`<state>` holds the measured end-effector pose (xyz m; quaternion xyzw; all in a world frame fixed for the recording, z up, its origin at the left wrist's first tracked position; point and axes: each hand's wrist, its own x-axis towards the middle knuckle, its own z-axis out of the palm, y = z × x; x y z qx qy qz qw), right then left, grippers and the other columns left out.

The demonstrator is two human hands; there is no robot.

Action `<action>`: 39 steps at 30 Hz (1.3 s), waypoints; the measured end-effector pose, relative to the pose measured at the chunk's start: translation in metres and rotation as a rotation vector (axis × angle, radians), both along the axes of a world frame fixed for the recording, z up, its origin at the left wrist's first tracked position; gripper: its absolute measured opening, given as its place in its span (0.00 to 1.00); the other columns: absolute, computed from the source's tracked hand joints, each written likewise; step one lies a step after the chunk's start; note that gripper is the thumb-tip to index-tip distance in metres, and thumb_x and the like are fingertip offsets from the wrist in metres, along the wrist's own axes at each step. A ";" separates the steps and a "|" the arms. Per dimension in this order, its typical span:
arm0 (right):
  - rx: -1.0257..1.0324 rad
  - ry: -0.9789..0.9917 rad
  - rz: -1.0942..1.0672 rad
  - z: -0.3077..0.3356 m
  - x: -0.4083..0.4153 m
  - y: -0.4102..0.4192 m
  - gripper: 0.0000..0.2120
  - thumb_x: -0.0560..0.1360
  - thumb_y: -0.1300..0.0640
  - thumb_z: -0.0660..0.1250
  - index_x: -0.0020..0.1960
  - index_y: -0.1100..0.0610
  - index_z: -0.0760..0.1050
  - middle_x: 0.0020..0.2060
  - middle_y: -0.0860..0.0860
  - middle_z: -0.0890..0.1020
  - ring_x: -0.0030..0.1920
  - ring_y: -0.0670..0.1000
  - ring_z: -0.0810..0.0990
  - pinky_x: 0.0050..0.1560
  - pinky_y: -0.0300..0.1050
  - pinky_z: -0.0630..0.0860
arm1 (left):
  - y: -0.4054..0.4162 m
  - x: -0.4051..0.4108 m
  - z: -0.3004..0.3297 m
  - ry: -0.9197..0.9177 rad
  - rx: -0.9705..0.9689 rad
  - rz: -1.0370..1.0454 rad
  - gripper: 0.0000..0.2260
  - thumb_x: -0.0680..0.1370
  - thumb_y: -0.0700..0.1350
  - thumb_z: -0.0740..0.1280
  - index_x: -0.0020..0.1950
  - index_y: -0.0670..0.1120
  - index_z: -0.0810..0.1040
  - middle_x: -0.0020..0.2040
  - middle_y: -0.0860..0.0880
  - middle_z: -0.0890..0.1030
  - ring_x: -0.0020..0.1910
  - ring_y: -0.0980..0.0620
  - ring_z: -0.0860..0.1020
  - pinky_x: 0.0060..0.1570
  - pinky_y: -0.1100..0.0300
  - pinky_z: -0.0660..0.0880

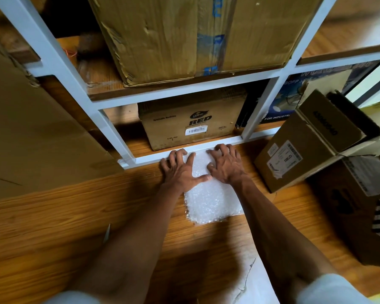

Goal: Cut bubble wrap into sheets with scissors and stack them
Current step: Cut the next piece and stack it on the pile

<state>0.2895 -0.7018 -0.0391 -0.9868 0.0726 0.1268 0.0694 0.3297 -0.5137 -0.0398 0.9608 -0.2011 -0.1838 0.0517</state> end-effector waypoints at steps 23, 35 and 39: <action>0.211 -0.240 -0.165 -0.001 -0.066 -0.003 0.30 0.86 0.37 0.43 0.86 0.44 0.44 0.86 0.51 0.45 0.85 0.56 0.45 0.83 0.60 0.47 | 0.013 -0.064 0.004 -0.036 -0.157 -0.009 0.47 0.71 0.82 0.43 0.81 0.60 0.30 0.82 0.52 0.28 0.81 0.44 0.32 0.77 0.35 0.39; 0.691 -0.307 -0.387 -0.007 -0.105 -0.016 0.31 0.87 0.39 0.51 0.86 0.52 0.52 0.84 0.53 0.57 0.83 0.54 0.55 0.82 0.50 0.50 | 0.004 -0.103 0.008 0.273 -0.604 0.443 0.37 0.85 0.61 0.53 0.83 0.52 0.32 0.83 0.49 0.31 0.83 0.45 0.39 0.80 0.47 0.44; 0.654 -0.196 -0.290 -0.014 -0.104 -0.017 0.32 0.87 0.40 0.53 0.86 0.55 0.53 0.84 0.54 0.58 0.83 0.55 0.56 0.83 0.50 0.52 | 0.004 -0.107 0.014 0.347 -0.605 0.430 0.35 0.86 0.58 0.54 0.83 0.53 0.32 0.83 0.51 0.32 0.83 0.45 0.40 0.80 0.44 0.45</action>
